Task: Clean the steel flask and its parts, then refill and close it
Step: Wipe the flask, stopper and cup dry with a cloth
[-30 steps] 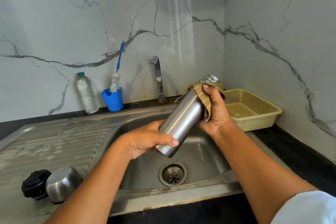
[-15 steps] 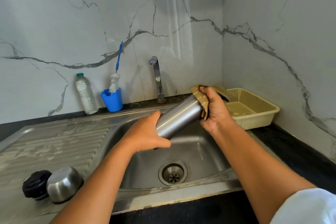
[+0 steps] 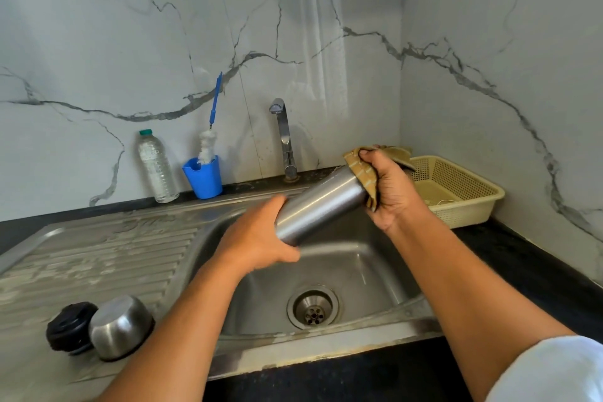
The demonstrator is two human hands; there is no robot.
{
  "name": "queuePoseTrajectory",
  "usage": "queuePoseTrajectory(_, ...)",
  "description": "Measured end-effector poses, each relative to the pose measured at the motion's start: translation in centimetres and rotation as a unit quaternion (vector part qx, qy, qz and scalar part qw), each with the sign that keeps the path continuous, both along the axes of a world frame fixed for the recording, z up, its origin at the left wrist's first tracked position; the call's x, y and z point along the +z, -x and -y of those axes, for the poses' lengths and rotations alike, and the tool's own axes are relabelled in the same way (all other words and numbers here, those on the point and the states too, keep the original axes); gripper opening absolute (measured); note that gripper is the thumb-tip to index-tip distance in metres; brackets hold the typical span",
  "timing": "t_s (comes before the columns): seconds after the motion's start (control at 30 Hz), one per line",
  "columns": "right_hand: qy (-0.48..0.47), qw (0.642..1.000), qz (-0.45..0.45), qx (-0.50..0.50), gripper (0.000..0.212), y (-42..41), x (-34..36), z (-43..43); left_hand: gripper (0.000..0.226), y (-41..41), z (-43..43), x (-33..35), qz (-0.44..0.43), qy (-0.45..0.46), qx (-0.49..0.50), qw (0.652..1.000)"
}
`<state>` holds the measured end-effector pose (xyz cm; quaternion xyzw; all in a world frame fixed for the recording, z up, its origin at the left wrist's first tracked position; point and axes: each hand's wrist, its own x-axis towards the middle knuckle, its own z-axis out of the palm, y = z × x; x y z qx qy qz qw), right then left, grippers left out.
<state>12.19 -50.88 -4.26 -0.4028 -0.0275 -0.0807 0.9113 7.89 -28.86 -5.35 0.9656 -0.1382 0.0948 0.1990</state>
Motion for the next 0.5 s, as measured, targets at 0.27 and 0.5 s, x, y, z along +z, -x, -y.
queuePoseTrajectory(0.27,0.16,0.975,-0.143,-0.054,0.024,-0.8,-1.4,-0.4,0.086,-0.8,-1.5,-0.1,0.303,-0.198,0.083,0.928)
queuePoseTrajectory(0.5,0.214,0.968,-0.082,-0.107,0.029,-0.1,-1.2,-0.9,0.086,-1.3,-2.2,-0.3,0.276,-0.189,0.084,0.939)
